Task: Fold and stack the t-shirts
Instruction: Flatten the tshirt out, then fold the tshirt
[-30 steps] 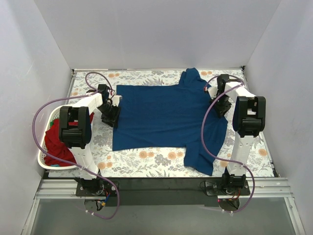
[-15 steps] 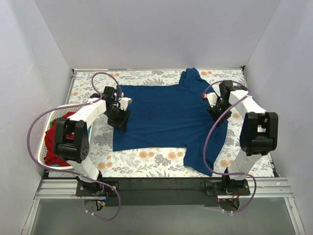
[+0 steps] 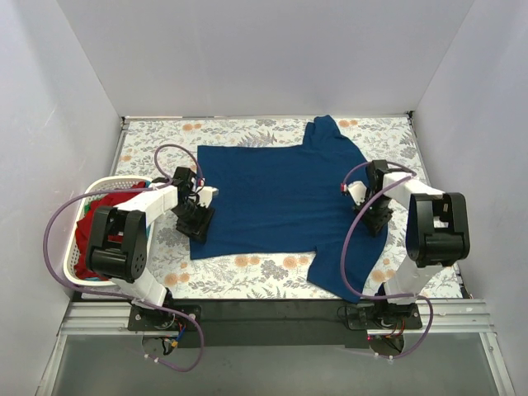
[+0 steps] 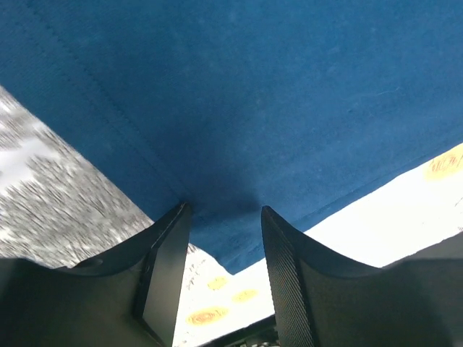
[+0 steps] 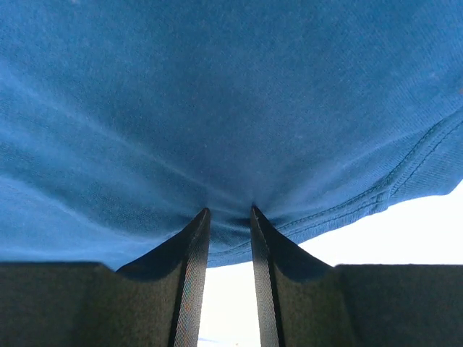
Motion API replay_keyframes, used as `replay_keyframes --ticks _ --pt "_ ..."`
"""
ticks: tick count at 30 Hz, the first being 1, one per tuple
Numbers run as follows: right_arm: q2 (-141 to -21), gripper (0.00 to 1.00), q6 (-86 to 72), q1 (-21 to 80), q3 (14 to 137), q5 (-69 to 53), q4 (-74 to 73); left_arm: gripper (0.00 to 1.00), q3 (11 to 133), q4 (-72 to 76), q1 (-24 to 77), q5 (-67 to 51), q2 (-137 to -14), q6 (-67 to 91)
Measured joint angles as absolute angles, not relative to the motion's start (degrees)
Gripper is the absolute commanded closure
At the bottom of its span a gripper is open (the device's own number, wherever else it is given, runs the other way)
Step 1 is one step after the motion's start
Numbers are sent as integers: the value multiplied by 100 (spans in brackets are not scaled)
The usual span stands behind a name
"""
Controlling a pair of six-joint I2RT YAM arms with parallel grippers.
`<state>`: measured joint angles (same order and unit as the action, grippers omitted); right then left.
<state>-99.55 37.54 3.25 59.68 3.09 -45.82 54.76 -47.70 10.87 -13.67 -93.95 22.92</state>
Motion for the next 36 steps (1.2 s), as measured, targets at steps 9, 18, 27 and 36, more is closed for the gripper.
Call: replay_keyframes --ticks 9,18,27,36 --pt "-9347 53 4025 263 6014 -423 -5808 54 5743 -5819 1083 -1457 -9144 2163" --pt "-10890 59 3745 246 8447 -701 -5531 54 7048 -5511 1083 -1741 -10051 2285" --pt "-11898 61 3500 220 8761 -231 -5520 55 6801 -5061 1083 -1597 -10534 2493" --pt "-13006 57 3229 117 10602 244 -5625 55 7935 -5502 996 -1625 -11430 2775"
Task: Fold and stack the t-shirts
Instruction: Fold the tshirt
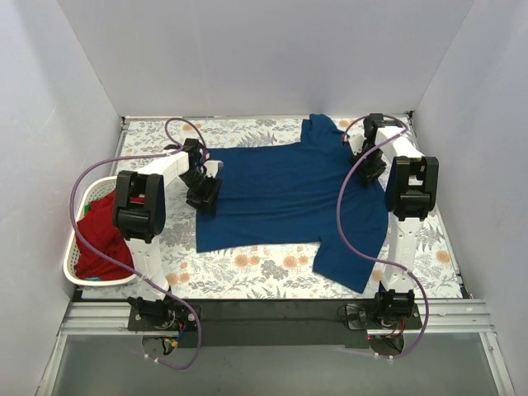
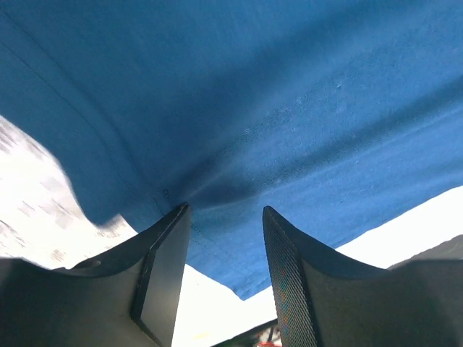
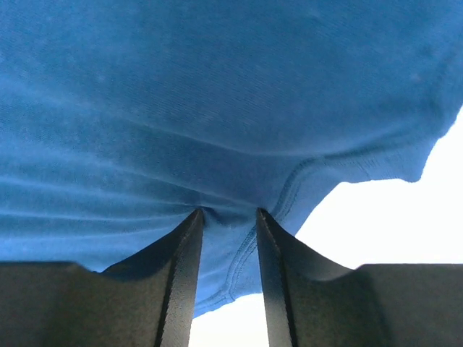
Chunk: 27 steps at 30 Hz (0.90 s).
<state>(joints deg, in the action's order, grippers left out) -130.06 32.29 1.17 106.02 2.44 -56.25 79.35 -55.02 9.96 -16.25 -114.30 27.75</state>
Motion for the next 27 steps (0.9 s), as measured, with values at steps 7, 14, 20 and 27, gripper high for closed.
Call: replay_keyframes --ticks 7,14,20,27 --pt "-13218 29 3256 86 11218 71 -5229 48 9094 -5395 858 -1715 -12070 2652" --pt "-11419 31 3957 75 10027 -456 -5422 42 9089 -5590 808 -2056 -11758 2215" --pt "-9937 53 4530 78 9102 -884 -6034 42 8241 -5835 799 -2408 -10503 1896" --pt "-9612 53 4689 307 7249 -1070 -6307 43 7330 -5975 799 -2620 -9784 1710"
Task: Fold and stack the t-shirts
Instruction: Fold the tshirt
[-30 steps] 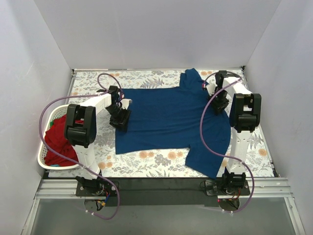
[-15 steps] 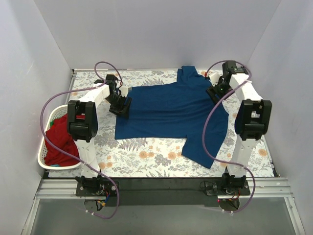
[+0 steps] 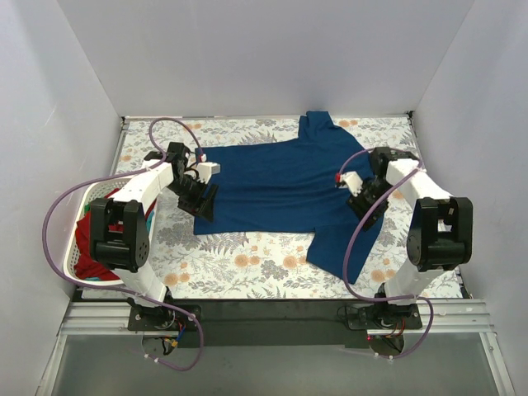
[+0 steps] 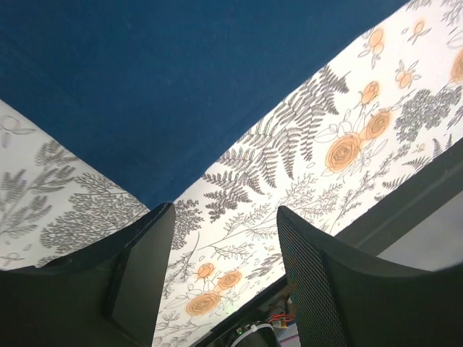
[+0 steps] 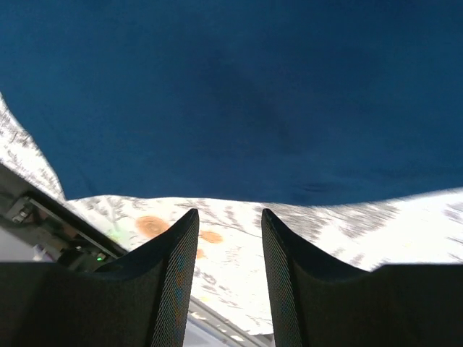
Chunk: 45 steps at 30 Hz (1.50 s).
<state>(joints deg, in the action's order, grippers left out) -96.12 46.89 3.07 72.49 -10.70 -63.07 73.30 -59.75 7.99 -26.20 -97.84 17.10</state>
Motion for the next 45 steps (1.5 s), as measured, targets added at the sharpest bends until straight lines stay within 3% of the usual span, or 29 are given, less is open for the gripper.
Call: replay_keyframes --ticks 8,14,23,27,32,45 --pt "-9196 51 4571 908 5725 -740 -5607 43 6980 -5972 799 -2602 -9780 1667" --pt "-9094 47 4473 952 5229 -449 -5059 42 6978 -5951 799 -2589 -9762 1667" --pt "-8849 48 4322 1061 4871 -222 -4746 42 6904 -5878 799 -2545 -9762 1669" --pt "-8718 64 4178 1138 4696 30 -4466 42 6877 -5822 799 -2502 -9762 1667" --pt "-8479 98 4051 1216 4447 340 -4165 44 6740 -5704 799 -2460 -9751 1599" --pt "-8346 99 3962 1221 4394 266 -4178 58 6095 -5175 799 -2567 -9177 139"
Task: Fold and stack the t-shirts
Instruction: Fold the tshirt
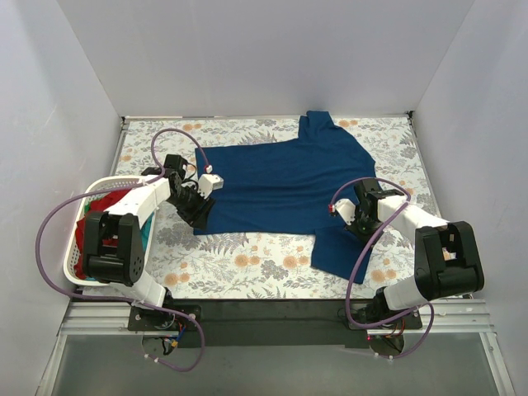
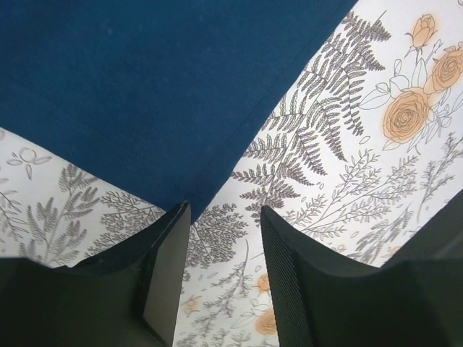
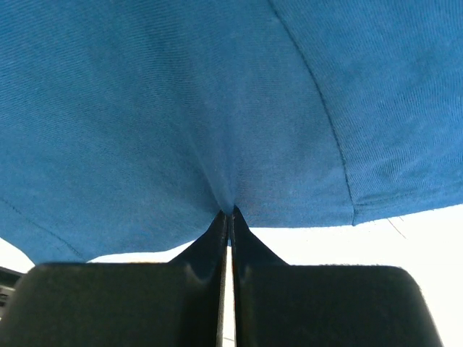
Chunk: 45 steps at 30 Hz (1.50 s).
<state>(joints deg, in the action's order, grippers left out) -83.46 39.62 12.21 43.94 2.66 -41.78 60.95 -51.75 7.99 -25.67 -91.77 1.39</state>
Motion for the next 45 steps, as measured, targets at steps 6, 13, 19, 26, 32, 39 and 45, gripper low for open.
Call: replay_keyframes --ticks 6,13,19,26,32,39,45 --pt "-8350 99 3940 1219 4480 19 -4305 60 5946 -4967 799 -2768 -9054 -716" --pt "-8350 99 3922 1219 4598 -60 -4381 62 5675 -4888 799 -2897 -9052 -1396" --pt "-8348 99 3916 1219 4600 -64 -4427 63 5135 -4742 799 -2805 -8997 -1769" --pt "-8348 99 3916 1219 4600 -62 -4493 70 4661 -4331 801 -2633 -8698 -2084" --pt "-8329 99 3918 1219 4604 -86 -4528 76 4491 -4261 799 -2598 -8503 -2318" --pt "-8324 99 3918 1219 4707 -187 -4654 69 4904 -4783 799 -2635 -8453 -2296" --pt "-8324 99 3918 1219 4742 -209 -4678 64 5245 -4619 799 -2738 -8471 -2204"
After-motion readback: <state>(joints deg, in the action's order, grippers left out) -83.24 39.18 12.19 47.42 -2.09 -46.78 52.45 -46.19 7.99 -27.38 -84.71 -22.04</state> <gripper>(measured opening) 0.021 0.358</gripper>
